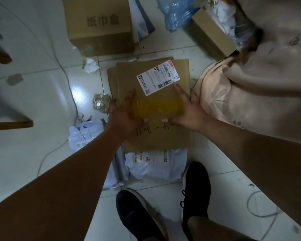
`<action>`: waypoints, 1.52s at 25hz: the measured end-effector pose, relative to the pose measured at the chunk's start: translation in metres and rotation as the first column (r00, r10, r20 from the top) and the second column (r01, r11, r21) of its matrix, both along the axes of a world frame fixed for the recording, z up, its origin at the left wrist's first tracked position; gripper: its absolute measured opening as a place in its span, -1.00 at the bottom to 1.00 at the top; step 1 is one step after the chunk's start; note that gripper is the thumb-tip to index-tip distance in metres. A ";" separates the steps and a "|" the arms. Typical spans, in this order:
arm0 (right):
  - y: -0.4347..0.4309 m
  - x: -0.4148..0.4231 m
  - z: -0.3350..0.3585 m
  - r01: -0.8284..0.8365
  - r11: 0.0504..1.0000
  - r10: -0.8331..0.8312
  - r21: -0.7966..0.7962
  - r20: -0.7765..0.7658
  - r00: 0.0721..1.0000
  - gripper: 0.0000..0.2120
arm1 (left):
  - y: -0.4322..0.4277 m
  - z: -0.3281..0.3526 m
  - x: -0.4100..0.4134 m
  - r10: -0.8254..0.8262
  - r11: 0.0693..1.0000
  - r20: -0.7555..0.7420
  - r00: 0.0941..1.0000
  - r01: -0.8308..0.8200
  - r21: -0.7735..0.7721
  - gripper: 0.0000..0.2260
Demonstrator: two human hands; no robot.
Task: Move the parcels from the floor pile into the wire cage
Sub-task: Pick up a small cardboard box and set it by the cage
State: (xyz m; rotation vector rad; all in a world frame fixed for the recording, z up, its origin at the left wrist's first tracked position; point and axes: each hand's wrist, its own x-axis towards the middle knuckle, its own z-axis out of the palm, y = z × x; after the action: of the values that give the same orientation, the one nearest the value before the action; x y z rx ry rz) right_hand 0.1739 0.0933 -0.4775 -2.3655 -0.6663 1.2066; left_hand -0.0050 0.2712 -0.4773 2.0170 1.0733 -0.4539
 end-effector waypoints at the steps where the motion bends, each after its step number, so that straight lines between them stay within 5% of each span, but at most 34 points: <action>1: 0.001 0.000 -0.003 0.015 1.000 -0.015 0.020 -0.006 1.000 0.24 | -0.001 -0.003 0.003 0.007 1.000 0.020 1.000 -0.006 -0.008 0.02; 11: 0.001 -0.012 0.071 0.035 0.996 -0.041 0.081 0.071 0.997 0.24 | -0.021 0.063 0.002 0.152 0.988 0.094 0.984 -0.150 -0.024 0.06; 28: 0.011 -0.065 0.536 0.059 0.986 -0.069 0.158 0.058 0.996 0.31 | -0.003 0.547 -0.053 0.061 0.998 0.111 0.992 -0.059 -0.020 -0.04; 38: -0.057 -0.121 0.679 0.229 0.953 -0.249 0.200 0.078 0.965 0.36 | -0.032 0.700 -0.078 -0.212 0.976 0.102 0.972 0.207 0.064 -0.06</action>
State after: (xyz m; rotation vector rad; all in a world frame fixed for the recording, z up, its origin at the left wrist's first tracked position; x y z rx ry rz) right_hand 0.0530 0.0365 0.2013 -2.2814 -0.4839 0.8831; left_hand -0.0827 0.2391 0.2226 2.1871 0.8178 -0.4220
